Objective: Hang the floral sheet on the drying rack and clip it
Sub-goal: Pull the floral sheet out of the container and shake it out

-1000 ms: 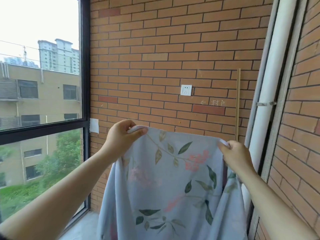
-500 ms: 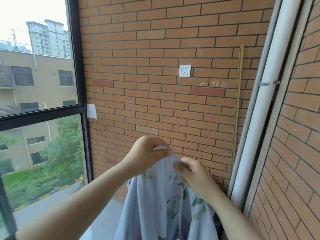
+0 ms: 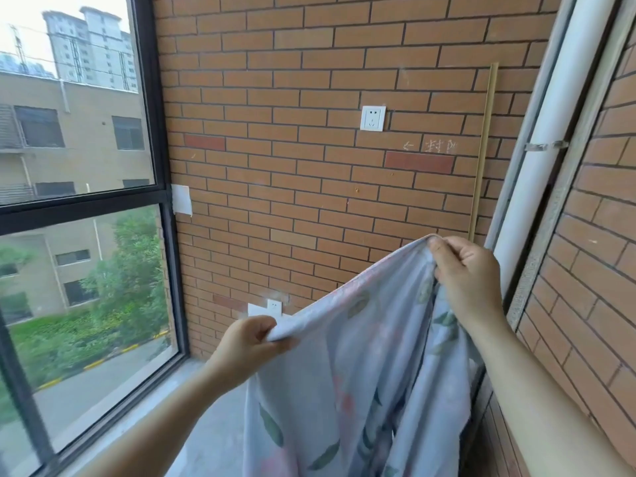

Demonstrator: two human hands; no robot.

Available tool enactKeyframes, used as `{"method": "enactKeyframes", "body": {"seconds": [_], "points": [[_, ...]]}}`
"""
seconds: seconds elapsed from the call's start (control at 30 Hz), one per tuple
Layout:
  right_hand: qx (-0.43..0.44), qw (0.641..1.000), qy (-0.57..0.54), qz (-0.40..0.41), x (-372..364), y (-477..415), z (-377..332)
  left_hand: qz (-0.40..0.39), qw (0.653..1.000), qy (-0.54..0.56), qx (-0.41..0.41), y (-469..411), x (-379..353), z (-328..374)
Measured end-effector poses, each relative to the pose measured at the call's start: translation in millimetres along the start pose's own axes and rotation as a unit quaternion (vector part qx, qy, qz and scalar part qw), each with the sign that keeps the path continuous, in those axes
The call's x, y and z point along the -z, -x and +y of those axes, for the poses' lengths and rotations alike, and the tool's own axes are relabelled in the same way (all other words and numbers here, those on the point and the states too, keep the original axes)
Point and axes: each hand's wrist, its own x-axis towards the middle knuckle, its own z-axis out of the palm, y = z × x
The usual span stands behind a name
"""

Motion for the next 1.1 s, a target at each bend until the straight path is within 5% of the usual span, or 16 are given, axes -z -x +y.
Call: {"method": "enactKeyframes", "body": {"seconds": [0.23,0.47,0.6,0.77,0.87,1.0,1.1], "points": [[0.006,0.998,0.062,-0.015,9.4,-2.1,11.6,0.076,0.997,0.003,0.008,-30.7,44.6,21.5],[0.030,0.997,0.073,0.005,7.7,-15.8,3.1,0.263,0.956,-0.056,-0.116,-87.9,101.2,95.5],[0.016,0.995,0.092,0.031,10.6,-14.8,11.6,0.156,0.975,-0.159,-0.020,-79.3,88.7,59.3],[-0.087,0.987,0.129,0.044,6.5,-10.8,37.5,0.071,0.997,0.029,0.014,-61.1,64.5,57.6],[-0.154,0.976,0.145,-0.040,1.5,0.7,26.5,0.033,0.997,0.053,-0.046,-58.8,57.5,85.8],[-0.095,0.975,-0.001,-0.200,-17.1,39.7,-2.5,0.019,0.995,0.000,-0.101,-49.9,39.0,102.4],[-0.118,0.940,-0.116,-0.297,-32.6,58.0,-7.4,-0.023,0.994,-0.014,-0.107,-40.9,20.3,105.9]]}}
